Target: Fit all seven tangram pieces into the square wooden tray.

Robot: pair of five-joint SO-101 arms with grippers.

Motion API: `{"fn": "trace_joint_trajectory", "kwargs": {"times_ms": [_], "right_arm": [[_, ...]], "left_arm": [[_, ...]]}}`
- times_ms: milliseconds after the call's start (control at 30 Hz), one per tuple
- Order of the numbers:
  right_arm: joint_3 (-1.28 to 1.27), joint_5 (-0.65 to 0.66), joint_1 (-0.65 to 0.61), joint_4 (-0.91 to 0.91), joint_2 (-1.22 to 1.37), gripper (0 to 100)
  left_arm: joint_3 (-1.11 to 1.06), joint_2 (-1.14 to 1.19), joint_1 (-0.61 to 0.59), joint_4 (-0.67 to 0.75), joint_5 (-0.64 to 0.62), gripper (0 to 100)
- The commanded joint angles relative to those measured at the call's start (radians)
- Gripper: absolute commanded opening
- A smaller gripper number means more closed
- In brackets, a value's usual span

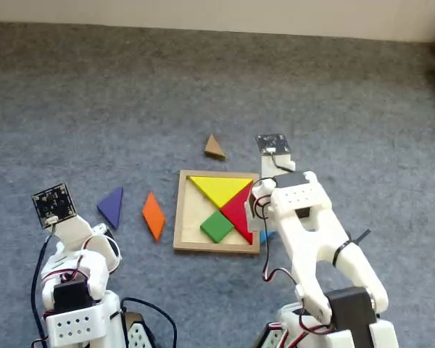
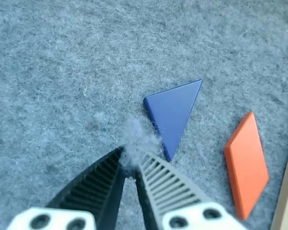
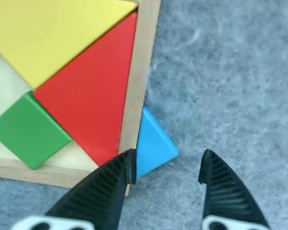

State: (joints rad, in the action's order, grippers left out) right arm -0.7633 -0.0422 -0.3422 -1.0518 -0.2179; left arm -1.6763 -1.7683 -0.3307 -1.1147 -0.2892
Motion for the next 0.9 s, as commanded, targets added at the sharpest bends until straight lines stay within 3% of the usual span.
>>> {"fn": "trace_joint_trajectory", "kwargs": {"times_ms": [0,433,867], "right_arm": [[0.007,-0.008,-0.001,0.025,0.018,22.0],[0.102,0.0,0.108,0.042,0.156,18.3],[0.107,0.002,0.11,0.021,0.156,18.1]], "left_arm": [[-0.021,-0.024,-0.013,0.008,-0.008,1],[-0.021,-0.024,-0.013,0.008,-0.008,1],[-0.021,-0.024,-0.013,0.008,-0.008,1]]}}
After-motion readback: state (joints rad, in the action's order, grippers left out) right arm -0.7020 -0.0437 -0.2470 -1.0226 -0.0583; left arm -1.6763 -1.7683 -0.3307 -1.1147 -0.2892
